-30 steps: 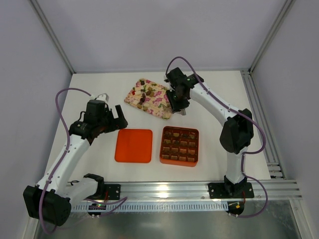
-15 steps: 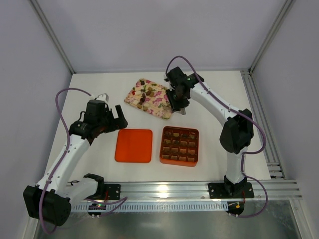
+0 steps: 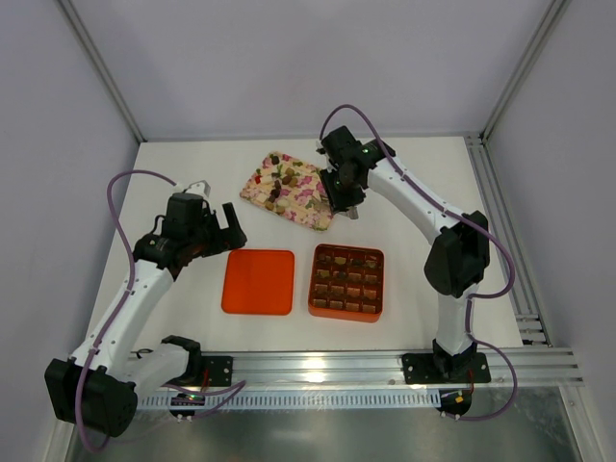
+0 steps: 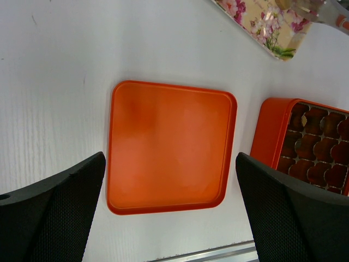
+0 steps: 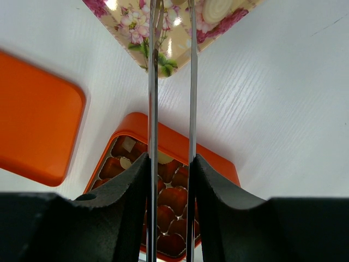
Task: Pack the chocolate
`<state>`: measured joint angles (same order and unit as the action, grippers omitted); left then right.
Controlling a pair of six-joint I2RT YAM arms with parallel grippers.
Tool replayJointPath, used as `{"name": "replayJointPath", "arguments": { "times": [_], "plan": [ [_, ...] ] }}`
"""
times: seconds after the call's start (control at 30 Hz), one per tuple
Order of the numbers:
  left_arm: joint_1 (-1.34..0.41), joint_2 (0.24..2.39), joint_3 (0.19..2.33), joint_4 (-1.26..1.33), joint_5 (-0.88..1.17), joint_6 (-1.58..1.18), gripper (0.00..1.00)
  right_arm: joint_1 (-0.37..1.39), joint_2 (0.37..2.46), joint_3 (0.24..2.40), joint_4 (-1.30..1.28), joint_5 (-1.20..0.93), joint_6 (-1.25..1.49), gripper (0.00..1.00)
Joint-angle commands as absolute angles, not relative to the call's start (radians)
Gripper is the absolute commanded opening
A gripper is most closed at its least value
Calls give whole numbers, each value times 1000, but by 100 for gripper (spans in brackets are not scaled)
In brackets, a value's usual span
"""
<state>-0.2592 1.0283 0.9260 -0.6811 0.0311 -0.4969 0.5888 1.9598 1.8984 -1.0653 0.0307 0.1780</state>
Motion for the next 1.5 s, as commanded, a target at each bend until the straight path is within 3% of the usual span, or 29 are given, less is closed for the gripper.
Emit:
{"name": "replayJointPath", "arguments": {
  "times": [0.0, 0.4, 1.47],
  "plan": [
    [-255, 1028, 946, -664, 35, -492, 100, 586, 1937, 1944, -1063, 23, 170, 39],
    [-255, 1025, 943, -661, 37, -491, 100, 586, 1982, 1980, -1072, 31, 155, 46],
    [-255, 1026, 943, -664, 31, -492, 100, 563, 2037, 1930, -1029, -20, 123, 44]
  ]
}}
